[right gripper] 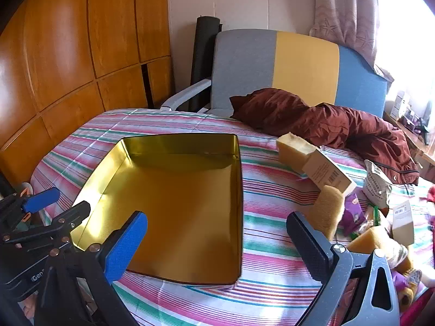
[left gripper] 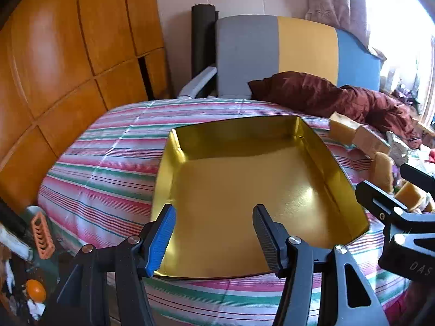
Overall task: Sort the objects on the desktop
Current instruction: 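Move both grippers from the gold tray toward the pile of objects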
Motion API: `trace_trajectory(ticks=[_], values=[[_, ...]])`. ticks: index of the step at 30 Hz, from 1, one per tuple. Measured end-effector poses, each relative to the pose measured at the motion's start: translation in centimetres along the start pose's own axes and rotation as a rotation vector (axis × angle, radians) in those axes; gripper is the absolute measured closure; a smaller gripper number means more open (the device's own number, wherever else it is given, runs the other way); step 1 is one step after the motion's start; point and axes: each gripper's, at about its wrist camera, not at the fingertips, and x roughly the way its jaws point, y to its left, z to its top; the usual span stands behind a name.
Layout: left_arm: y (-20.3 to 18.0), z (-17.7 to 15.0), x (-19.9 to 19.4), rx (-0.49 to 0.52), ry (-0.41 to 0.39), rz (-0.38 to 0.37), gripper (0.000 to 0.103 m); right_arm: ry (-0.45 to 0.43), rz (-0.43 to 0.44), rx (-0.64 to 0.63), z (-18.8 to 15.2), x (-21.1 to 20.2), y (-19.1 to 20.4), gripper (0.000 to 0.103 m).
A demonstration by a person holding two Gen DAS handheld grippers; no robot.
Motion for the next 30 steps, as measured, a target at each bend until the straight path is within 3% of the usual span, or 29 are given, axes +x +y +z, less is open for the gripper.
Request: trace_trajectory(ticks=[13,17,25,30], values=[[-2.4,0.1,0.7,0.072,0.01,-0.135,0.043,0.001,0.026,0.015,-0.3,-0.8,-3.5,0.001],[-3.0,0.3,1.2,0.048,0.038,-0.222,0.043,0.008,0.014,0.031,-0.5,-1.0,-5.2,0.001],[-4.6,0.3,2.3,0.058,0.102,-0.324,0.039,0.03,0.011,0.088,-1.3,-1.9,-10.0,0.001],[-6.3,0.4,1.6,0.118,0.117,-0.426,0.038,0.055,-0.013,0.139,-1.4,-3.0,-14.4,0.001]])
